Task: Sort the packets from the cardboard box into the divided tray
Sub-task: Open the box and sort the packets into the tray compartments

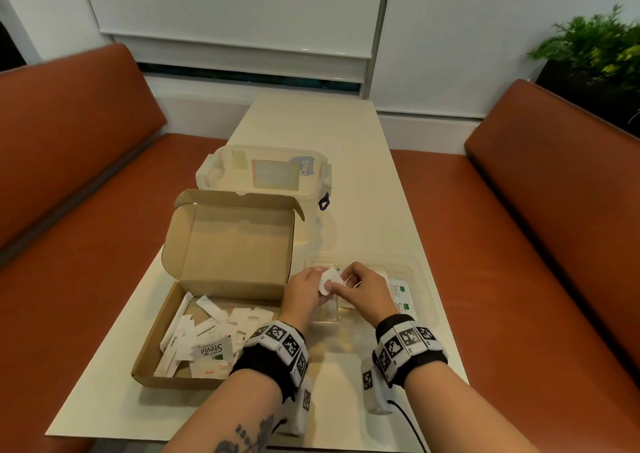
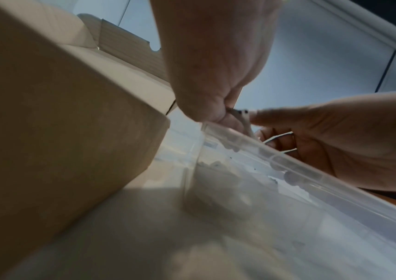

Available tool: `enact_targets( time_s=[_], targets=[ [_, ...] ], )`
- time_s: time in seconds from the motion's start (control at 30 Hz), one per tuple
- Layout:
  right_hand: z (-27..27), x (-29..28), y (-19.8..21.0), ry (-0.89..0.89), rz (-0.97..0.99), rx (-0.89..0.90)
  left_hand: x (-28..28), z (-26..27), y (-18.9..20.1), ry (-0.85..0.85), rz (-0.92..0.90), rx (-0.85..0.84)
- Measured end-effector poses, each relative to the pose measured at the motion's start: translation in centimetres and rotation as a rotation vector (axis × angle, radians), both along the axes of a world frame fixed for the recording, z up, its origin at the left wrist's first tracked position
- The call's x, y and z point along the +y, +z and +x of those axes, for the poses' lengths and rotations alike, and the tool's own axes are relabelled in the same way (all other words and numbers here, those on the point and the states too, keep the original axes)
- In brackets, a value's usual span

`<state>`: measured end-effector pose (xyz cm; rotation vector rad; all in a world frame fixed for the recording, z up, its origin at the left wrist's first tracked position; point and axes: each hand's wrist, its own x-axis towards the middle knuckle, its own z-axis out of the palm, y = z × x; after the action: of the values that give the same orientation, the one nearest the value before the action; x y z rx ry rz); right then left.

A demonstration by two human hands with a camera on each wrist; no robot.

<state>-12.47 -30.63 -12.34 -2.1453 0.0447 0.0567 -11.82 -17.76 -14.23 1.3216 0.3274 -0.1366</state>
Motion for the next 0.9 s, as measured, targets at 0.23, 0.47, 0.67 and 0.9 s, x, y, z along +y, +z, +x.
enact_targets(
  time_s=[0.23,0.47,0.67,0.9],
  targets=[
    [0.2,-0.5,-0.1,-0.058,0.189,-0.029,-0.1,-0.2,0.5,-0.035,-0.014,0.023],
    [1.1,-1.5,0.2,-0.123,0.318,-0.058,0.2,-0.6,0.1,-0.072,0.089,-0.06],
    [1.9,-2.7,2.0,0.07,0.137,0.018,0.2,-0.3,-0.1,-0.08,0.152,-0.076],
    [1.7,-1.6,2.4,0.072,0.063,0.001,-0.3,-0.4,-0.1,-0.12,0.118,-0.098]
  ],
)
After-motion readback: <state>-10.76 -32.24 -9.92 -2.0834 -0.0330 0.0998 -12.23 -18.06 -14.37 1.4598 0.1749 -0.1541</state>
